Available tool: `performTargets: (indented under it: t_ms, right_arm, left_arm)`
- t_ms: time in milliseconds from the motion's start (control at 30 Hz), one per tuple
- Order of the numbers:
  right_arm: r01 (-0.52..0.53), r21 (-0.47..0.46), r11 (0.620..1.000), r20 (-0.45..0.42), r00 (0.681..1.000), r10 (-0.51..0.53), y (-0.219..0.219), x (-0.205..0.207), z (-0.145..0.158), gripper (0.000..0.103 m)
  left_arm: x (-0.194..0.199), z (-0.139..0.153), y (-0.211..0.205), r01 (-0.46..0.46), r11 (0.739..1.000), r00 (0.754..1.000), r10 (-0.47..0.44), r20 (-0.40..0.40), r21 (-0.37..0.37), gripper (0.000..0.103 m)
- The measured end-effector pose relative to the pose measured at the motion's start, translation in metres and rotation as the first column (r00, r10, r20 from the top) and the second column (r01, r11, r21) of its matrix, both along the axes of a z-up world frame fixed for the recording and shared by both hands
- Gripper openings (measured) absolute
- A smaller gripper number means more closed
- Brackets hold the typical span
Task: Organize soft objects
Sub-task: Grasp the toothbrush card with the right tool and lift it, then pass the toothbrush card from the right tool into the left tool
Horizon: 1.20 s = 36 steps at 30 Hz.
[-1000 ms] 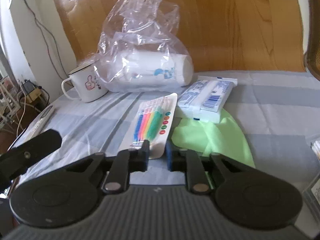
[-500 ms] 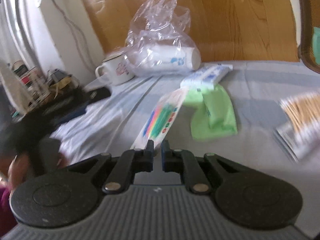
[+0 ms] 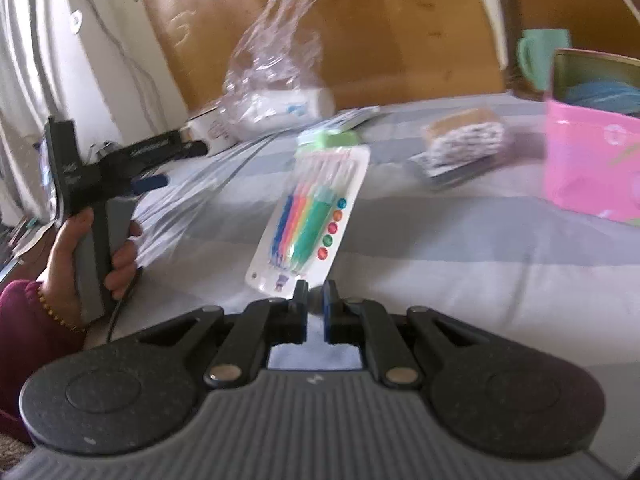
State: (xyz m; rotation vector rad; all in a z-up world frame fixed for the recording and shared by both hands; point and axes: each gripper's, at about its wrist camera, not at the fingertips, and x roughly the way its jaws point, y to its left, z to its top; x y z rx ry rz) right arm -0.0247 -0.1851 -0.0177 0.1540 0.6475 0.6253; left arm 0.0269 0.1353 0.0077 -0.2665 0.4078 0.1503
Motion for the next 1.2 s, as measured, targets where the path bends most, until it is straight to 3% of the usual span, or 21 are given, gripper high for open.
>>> performTargets:
  t_ms: [133, 200, 267, 400, 567, 633, 733, 867, 933, 967, 1033, 1200]
  right_arm:
    - [0.066, -0.018, 0.998, 0.028, 0.997, -0.065, -0.009, 0.001, -0.002, 0.028]
    - [0.062, 0.011, 0.998, 0.024, 0.998, -0.062, -0.014, 0.001, -0.004, 0.032]
    - [0.051, 0.011, 0.999, 0.038, 0.998, -0.051, -0.016, -0.002, -0.005, 0.043]
    - [0.003, -0.040, 0.999, 0.096, 0.995, 0.001, -0.010, -0.011, -0.002, 0.052]
    - [-0.016, -0.108, 0.994, 0.156, 0.987, 0.033, -0.005, -0.016, -0.003, 0.065]
    - [-0.019, -0.122, 0.992, 0.154, 0.987, 0.038, -0.002, -0.012, -0.005, 0.065]
    - [-0.025, -0.169, 0.985, 0.172, 0.984, 0.054, 0.007, -0.006, -0.004, 0.073]
    - [-0.037, -0.254, 0.967, 0.161, 0.984, 0.080, 0.023, 0.005, -0.006, 0.077]
    - [-0.046, -0.257, 0.965, 0.167, 0.982, 0.092, 0.027, 0.007, -0.007, 0.075]
    - [-0.058, -0.259, 0.964, 0.168, 0.980, 0.104, 0.029, 0.008, -0.007, 0.065]
    - [-0.085, -0.254, 0.963, 0.179, 0.975, 0.133, 0.033, 0.006, -0.007, 0.050]
    - [-0.071, -0.271, 0.960, 0.240, 0.961, 0.139, 0.038, -0.005, -0.007, 0.035]
  left_arm:
    - [0.001, 0.000, 0.000, -0.006, 1.000, 1.000, 0.006, -0.010, 0.001, 0.102]
    - [0.001, 0.000, 0.001, -0.002, 1.000, 1.000, 0.002, -0.018, -0.007, 0.102]
    - [0.002, 0.000, 0.002, 0.006, 1.000, 1.000, -0.006, -0.026, -0.015, 0.102]
    - [0.004, -0.002, 0.001, 0.030, 0.998, 0.996, -0.034, -0.084, -0.046, 0.102]
    - [-0.016, 0.006, -0.031, 0.154, 0.981, 0.980, -0.167, -0.110, -0.120, 0.102]
    - [-0.022, 0.012, -0.051, 0.239, 0.964, 0.960, -0.253, -0.118, -0.118, 0.102]
    - [-0.018, 0.014, -0.079, 0.359, 0.921, 0.910, -0.381, -0.163, -0.152, 0.101]
    - [-0.006, 0.000, -0.113, 0.438, 0.873, 0.844, -0.482, -0.238, -0.213, 0.101]
    - [-0.007, -0.004, -0.127, 0.458, 0.873, 0.843, -0.486, -0.230, -0.164, 0.100]
    - [-0.009, -0.005, -0.136, 0.477, 0.868, 0.837, -0.496, -0.231, -0.137, 0.097]
    - [-0.012, -0.006, -0.143, 0.523, 0.837, 0.809, -0.547, -0.213, -0.165, 0.088]
    - [-0.010, -0.007, -0.136, 0.490, 0.842, 0.822, -0.533, -0.200, -0.228, 0.069]
